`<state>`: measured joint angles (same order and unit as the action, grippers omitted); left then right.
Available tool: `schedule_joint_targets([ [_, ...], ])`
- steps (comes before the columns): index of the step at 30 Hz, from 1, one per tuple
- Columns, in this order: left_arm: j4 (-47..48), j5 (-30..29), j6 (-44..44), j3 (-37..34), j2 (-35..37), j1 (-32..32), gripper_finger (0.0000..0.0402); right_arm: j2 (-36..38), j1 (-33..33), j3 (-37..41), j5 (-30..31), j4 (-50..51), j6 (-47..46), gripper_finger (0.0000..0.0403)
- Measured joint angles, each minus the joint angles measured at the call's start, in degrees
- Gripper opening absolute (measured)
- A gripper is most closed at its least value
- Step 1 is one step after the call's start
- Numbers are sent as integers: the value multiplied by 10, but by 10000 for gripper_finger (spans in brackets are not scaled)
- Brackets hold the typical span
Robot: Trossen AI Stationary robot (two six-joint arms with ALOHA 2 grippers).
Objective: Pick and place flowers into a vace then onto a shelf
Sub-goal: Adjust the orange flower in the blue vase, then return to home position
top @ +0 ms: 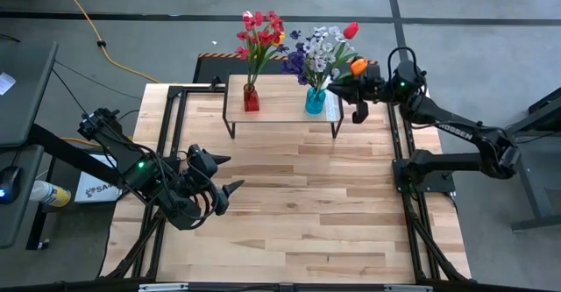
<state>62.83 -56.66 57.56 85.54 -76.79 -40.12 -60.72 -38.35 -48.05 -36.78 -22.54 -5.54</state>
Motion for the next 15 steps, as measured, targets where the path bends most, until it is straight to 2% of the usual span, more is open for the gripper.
schedule_joint_targets([
  [9,0,2,0,0,0,0,392,61,0,0,-3,131,50,59],
  [15,4,3,-19,0,0,0,392,131,0,0,11,243,88,68],
])
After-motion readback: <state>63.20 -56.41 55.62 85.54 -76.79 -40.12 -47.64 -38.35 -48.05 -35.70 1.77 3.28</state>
